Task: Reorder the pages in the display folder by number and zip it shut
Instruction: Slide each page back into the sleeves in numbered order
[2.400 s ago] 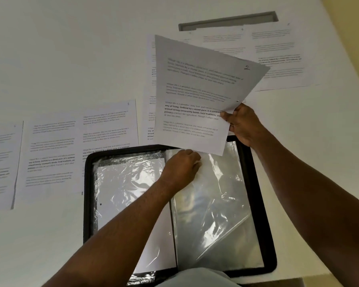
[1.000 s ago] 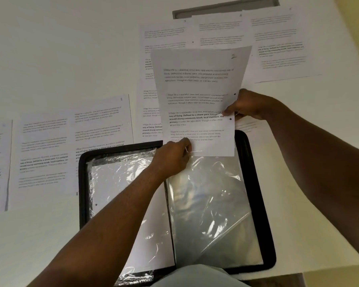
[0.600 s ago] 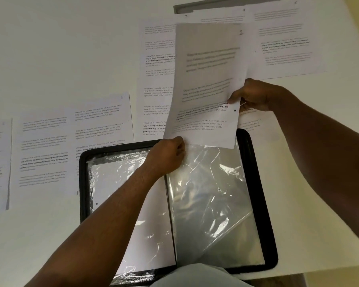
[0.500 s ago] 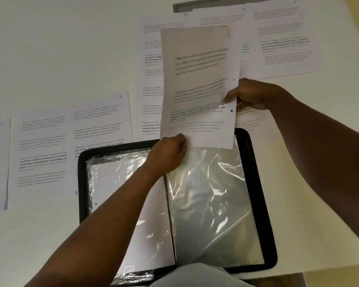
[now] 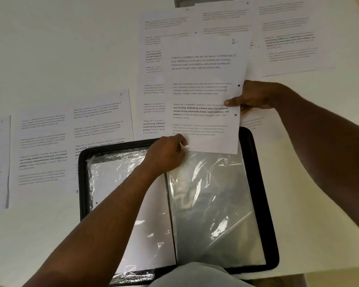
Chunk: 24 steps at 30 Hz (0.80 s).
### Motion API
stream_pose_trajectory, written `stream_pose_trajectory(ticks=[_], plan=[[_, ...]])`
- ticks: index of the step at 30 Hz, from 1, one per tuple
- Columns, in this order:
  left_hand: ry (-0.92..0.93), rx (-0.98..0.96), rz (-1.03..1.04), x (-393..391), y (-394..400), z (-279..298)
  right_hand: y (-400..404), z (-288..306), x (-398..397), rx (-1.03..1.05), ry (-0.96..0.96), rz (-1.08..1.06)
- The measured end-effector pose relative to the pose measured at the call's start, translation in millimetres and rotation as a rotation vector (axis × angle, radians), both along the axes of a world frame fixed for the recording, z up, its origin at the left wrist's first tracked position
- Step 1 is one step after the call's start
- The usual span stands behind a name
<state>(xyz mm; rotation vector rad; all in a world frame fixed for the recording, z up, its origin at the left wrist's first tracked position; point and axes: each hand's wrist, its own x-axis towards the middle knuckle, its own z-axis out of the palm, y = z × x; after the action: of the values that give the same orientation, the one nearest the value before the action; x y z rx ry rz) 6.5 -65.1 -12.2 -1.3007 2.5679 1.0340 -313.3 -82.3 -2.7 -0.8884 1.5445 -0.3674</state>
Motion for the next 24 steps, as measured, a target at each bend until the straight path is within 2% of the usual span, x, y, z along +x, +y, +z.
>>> stream_pose_trajectory(ticks=[10, 17, 24], plan=[[-0.103, 0.037, 0.051, 16, -20, 0, -15, 7, -15, 0.027, -0.053, 0.141], [0.028, 0.096, 0.135, 19, -24, -2, -21, -2, 0, 0.059, -0.069, 0.21], [0.035, 0.092, 0.197, 18, -22, -4, -14, -15, 15, 0.148, -0.135, 0.28]])
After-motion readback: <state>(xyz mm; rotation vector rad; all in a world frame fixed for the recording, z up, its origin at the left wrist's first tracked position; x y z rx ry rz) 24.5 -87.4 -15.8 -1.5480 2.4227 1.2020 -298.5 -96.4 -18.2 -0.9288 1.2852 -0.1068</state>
